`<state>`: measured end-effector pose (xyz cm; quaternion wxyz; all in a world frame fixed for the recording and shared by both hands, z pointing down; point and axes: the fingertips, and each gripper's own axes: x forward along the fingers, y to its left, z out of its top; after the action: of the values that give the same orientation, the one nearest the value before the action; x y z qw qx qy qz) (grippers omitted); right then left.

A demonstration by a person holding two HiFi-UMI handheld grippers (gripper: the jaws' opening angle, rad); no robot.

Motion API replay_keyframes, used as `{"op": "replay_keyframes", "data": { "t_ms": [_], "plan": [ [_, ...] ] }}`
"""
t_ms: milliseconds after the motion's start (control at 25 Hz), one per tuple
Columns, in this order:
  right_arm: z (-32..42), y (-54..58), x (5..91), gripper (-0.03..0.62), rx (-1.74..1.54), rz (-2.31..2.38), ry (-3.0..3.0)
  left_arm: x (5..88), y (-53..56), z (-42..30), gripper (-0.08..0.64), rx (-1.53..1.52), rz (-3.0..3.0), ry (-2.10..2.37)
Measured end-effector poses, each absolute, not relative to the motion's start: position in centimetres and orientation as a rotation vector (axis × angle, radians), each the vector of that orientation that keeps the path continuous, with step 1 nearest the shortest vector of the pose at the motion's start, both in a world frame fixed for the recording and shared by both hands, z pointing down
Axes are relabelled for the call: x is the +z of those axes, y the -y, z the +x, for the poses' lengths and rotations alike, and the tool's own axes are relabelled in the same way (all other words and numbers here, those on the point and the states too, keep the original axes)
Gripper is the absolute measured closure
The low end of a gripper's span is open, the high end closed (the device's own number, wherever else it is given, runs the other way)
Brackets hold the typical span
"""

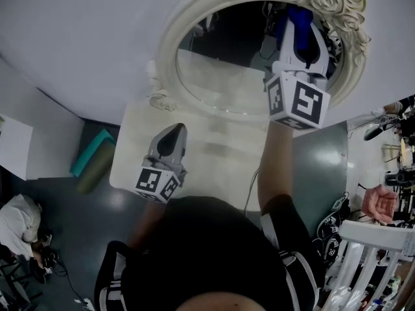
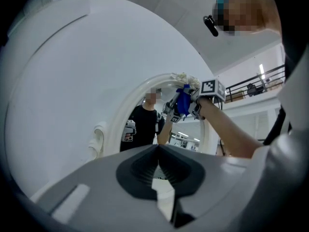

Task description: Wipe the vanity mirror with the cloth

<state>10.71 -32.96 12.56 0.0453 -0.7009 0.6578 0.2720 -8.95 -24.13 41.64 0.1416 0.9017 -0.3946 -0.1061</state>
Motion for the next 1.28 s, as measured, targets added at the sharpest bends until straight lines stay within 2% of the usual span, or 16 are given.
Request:
{"op": "replay_keyframes", "data": {
  "t_ms": [360, 680, 1040, 1280],
  "plan": [
    [4.1, 35.5, 14.7, 0.526, 1.139, -2.198, -2.154, 42.1, 24.5, -11.3, 0.549, -0.281, 2.572, 1.194],
    [-1.4, 37.7, 20.2, 0.526, 1.394, -2.210, -2.279, 42.3, 24.6, -12.6, 0.549, -0.258, 2.555, 1.247],
    [-7.3, 39.2, 32.9, 0.526, 1.699, -2.121, -2.570, 43.3, 24.5, -15.8, 0.549, -0.216, 2.501, 1.344],
    [-7.3, 39.5, 43.4, 0.526, 1.854, -2.009, -2.749, 44.5, 24.5, -16.3, 0.549, -0.196, 2.480, 1.368]
  ]
}}
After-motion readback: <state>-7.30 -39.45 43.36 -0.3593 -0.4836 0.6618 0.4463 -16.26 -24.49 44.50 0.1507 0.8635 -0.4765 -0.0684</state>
